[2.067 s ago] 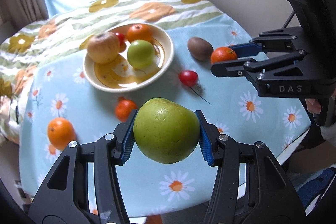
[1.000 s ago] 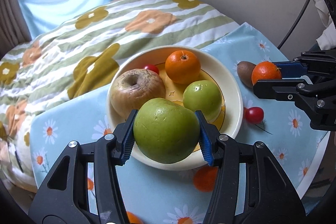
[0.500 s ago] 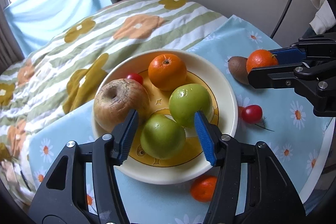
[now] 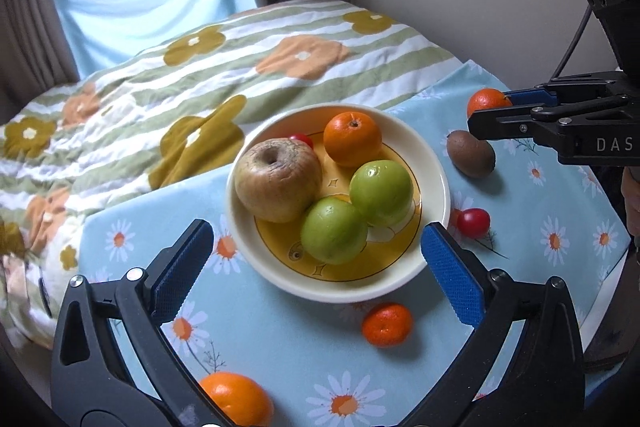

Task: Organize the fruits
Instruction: 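Lower the green apple into the bowl and open the left tool while the right tool carries the mandarin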

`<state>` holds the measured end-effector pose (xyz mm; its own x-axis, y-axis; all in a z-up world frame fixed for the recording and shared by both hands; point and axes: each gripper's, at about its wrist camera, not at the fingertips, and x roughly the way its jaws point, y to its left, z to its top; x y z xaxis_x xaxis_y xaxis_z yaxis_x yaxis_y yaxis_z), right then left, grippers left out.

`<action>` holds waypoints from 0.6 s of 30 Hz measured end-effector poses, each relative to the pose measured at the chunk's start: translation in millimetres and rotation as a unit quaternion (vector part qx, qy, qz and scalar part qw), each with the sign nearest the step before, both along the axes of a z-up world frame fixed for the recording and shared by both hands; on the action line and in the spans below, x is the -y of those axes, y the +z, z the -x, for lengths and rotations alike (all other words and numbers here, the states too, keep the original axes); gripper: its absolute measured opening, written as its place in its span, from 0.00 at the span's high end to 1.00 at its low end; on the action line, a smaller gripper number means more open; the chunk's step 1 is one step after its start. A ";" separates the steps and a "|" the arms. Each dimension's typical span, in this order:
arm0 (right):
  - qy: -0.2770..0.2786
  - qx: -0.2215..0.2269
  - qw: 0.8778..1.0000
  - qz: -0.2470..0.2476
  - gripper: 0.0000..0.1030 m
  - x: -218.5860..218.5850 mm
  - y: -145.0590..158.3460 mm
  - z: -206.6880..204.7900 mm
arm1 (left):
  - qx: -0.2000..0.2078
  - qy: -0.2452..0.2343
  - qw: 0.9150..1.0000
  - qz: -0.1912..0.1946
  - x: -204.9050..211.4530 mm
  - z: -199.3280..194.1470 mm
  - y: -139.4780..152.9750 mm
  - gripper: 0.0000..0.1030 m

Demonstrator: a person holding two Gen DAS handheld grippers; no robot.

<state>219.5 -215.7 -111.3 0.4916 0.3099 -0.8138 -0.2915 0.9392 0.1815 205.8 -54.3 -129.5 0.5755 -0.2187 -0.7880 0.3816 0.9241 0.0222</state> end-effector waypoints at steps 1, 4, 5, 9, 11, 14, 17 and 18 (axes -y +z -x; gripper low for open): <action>0.004 0.002 1.000 -0.001 0.67 -0.8 0.3 -2.0 | -0.002 0.008 1.000 0.004 -3.9 1.6 0.8 0.00; 0.019 0.004 1.000 -0.004 0.67 -4.2 -0.1 -11.1 | -0.007 0.032 0.999 0.004 -15.0 7.9 1.7 0.00; 0.023 0.003 1.000 -0.005 0.67 -5.8 -1.3 -14.8 | -0.007 0.039 0.999 0.003 -18.8 10.5 2.2 0.00; 0.039 -0.011 0.999 -0.015 0.67 -12.9 -11.5 -29.4 | -0.009 0.069 0.998 0.001 -32.3 20.1 2.9 0.00; 0.046 -0.017 0.999 -0.012 0.67 -17.1 -20.0 -36.4 | -0.013 0.083 0.996 0.000 -38.9 24.2 -0.1 0.00; 0.051 -0.028 0.998 -0.013 0.67 -20.4 -31.9 -46.7 | -0.022 0.099 0.995 0.000 -46.1 28.8 -7.1 0.00; 0.052 -0.033 0.998 -0.013 0.67 -21.0 -40.1 -54.1 | -0.029 0.111 0.993 0.001 -50.1 32.4 -13.1 0.00; 0.051 -0.035 0.998 -0.013 0.67 -20.8 -42.6 -55.8 | -0.031 0.115 0.993 0.002 -50.7 33.5 -15.0 0.00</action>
<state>275.3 -194.8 -153.9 0.3983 0.3774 -0.8360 -0.3720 0.8996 0.2289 172.3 -3.6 -144.6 0.5616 -0.0906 -0.8225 0.1613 0.9869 0.0014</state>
